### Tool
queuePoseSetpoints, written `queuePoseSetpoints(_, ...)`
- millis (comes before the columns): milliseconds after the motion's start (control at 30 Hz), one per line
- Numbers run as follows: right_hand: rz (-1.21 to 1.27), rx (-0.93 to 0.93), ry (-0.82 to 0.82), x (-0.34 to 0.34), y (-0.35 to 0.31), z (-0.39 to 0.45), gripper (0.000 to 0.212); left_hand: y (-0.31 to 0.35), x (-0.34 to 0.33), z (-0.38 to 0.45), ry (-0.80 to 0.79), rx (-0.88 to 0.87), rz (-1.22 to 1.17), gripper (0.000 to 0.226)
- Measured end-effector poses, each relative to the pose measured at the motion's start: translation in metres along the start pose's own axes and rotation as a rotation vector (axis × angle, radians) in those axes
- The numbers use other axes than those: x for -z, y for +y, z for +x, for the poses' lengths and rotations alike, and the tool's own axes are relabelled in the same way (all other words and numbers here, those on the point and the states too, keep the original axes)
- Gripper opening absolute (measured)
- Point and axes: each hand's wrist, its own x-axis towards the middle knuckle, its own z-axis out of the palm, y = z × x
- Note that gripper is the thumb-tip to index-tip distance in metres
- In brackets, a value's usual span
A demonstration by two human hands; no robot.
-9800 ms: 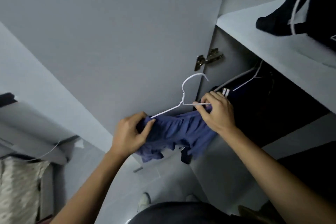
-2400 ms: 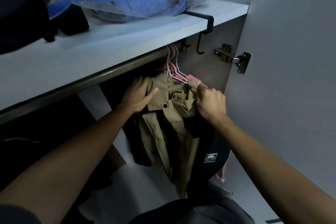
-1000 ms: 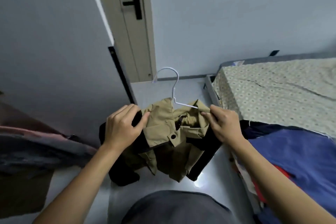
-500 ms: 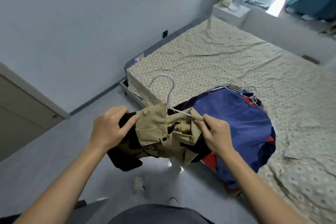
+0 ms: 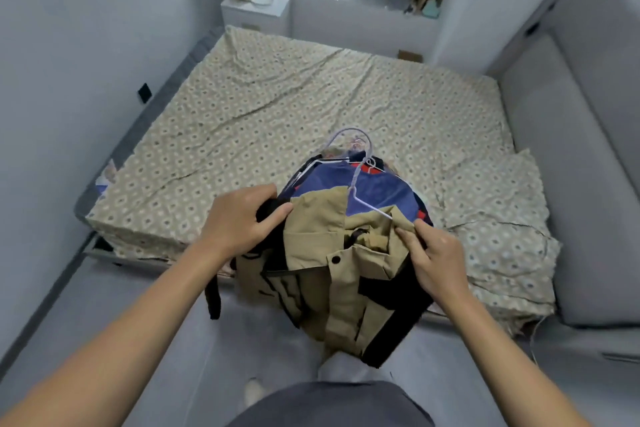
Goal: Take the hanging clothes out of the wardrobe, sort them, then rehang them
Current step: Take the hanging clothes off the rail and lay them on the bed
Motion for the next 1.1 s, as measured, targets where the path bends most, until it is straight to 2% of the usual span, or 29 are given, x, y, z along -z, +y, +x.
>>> queuePoseSetpoints(200, -0.082, -0.101, 0.059, 0.008, 0.064, 0.066, 0.051, 0.009, -0.05, 0.113, -0.001, -0.074, -0.03, 0.038)
queuePoseSetpoints(333, -0.057, -0.171, 0.035, -0.006, 0.127, 0.129, 0.05, 0.001, -0.109, 0.195, -0.054, -0.065, 0.003, 0.033)
queuePoseSetpoints(467, -0.065, -0.287, -0.111, -0.048, 0.204, 0.207, 0.05, -0.031, -0.184, 0.271, -0.184, -0.021, 0.122, 0.039)
queuePoseSetpoints(533, -0.115, -0.337, -0.205, -0.076, 0.24, 0.246, 0.045, -0.044, -0.215, 0.299, -0.266, 0.077, 0.144, 0.035)
queuePoseSetpoints(600, -0.146, -0.414, -0.345, -0.103, 0.267, 0.278, 0.03, -0.054, -0.236, 0.317, -0.341, 0.215, 0.156, 0.037)
queuePoseSetpoints(667, -0.189, -0.469, -0.49, -0.125, 0.284, 0.301, 0.043, -0.06, -0.249, 0.322, -0.384, 0.317, 0.182, 0.043)
queuePoseSetpoints(733, -0.226, -0.428, -0.524, -0.141, 0.284, 0.315, 0.052, -0.065, -0.254, 0.315, -0.388, 0.362, 0.201, 0.046)
queuePoseSetpoints(833, -0.195, -0.253, -0.527, -0.162, 0.258, 0.324, 0.052, -0.071, -0.245, 0.287, -0.378, 0.44, 0.21, 0.051)
queuePoseSetpoints(1100, 0.007, 0.156, -0.644, -0.198, 0.116, 0.313, 0.058, -0.066, -0.158, 0.172, -0.172, 0.678, 0.238, 0.065)
